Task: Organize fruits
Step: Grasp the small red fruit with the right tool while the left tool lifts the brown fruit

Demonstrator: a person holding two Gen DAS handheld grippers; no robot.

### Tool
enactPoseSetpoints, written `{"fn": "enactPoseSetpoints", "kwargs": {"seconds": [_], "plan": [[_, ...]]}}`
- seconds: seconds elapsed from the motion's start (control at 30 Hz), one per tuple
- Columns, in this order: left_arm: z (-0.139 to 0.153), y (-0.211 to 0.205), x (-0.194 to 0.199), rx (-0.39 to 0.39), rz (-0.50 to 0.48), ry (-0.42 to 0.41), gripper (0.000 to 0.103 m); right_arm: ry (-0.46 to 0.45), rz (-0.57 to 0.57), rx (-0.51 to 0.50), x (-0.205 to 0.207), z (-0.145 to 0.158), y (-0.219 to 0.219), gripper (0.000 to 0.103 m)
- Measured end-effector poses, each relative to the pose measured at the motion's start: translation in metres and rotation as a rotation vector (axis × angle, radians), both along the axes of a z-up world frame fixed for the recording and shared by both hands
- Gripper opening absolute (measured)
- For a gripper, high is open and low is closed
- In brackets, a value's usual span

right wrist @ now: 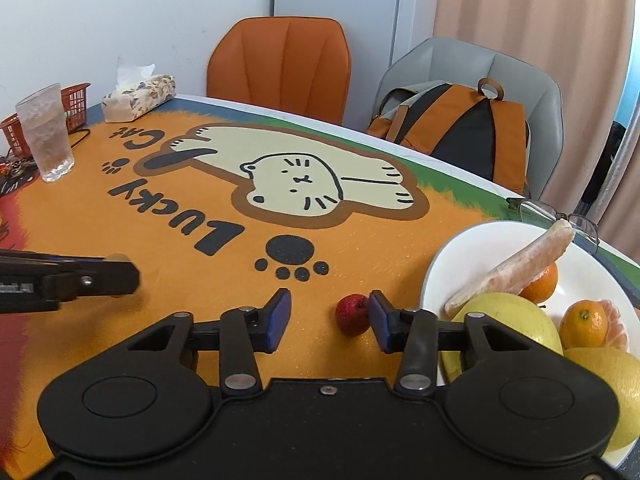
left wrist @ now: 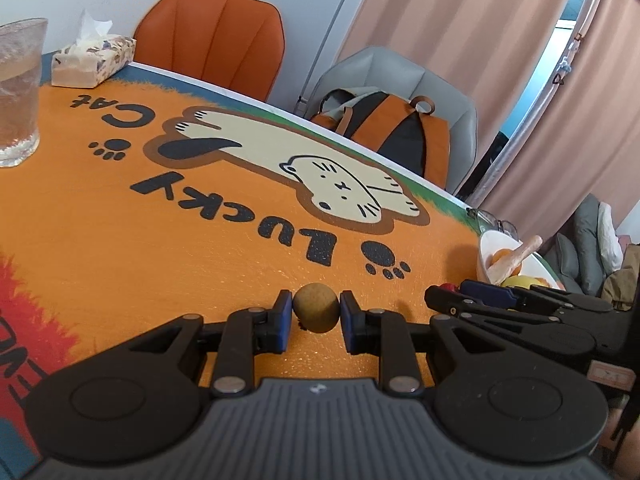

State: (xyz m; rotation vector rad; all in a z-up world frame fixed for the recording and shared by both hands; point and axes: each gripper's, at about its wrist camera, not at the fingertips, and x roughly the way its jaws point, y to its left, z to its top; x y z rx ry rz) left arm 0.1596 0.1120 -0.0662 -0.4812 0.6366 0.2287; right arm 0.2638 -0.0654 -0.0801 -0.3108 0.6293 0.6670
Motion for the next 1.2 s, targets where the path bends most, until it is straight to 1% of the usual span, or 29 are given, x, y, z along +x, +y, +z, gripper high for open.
{"fn": "enactPoseSetpoints", "kwargs": {"seconds": [0.03, 0.1, 0.17, 0.2, 0.27, 0.33, 0.4, 0.6, 0.73, 0.9, 1.07, 1.2], "plan": [[0.0, 0.0, -0.001, -0.001, 0.003, -0.001, 0.024, -0.005, 0.005, -0.002, 0.0, -0.001, 0.0, 0.034], [0.001, 0.001, -0.003, -0.001, 0.007, -0.001, 0.024, -0.007, 0.001, -0.002, 0.002, -0.002, -0.003, 0.03], [0.001, 0.0, -0.005, 0.002, 0.009, 0.0, 0.024, 0.042, 0.0, 0.014, 0.008, -0.006, -0.007, 0.025], [0.001, -0.001, -0.005, 0.003, 0.01, 0.0, 0.024, 0.06, 0.003, 0.025, 0.01, -0.008, -0.009, 0.025], [0.002, -0.002, -0.006, 0.004, 0.011, -0.002, 0.024, 0.042, 0.005, 0.019, 0.006, -0.01, -0.009, 0.025], [0.004, -0.004, -0.008, 0.011, 0.012, -0.004, 0.024, 0.047, 0.01, 0.04, 0.003, -0.009, -0.011, 0.024], [0.004, -0.005, -0.009, 0.015, 0.013, -0.003, 0.024, 0.033, 0.017, 0.053, -0.001, -0.005, -0.012, 0.024], [0.007, -0.011, -0.009, 0.03, 0.012, -0.002, 0.024, -0.013, 0.025, 0.107, -0.014, 0.016, -0.028, 0.024], [0.01, -0.019, -0.008, 0.041, 0.0, -0.007, 0.024, -0.031, 0.022, 0.168, -0.021, 0.031, -0.047, 0.024], [0.014, -0.029, -0.006, 0.066, -0.022, -0.009, 0.024, -0.051, 0.025, 0.219, -0.025, 0.044, -0.069, 0.024], [0.021, -0.036, -0.001, 0.083, -0.044, -0.024, 0.024, -0.077, -0.024, 0.271, -0.019, 0.058, -0.098, 0.024], [0.028, -0.045, 0.008, 0.092, -0.064, -0.04, 0.024, -0.081, -0.083, 0.301, -0.009, 0.061, -0.123, 0.024]]}}
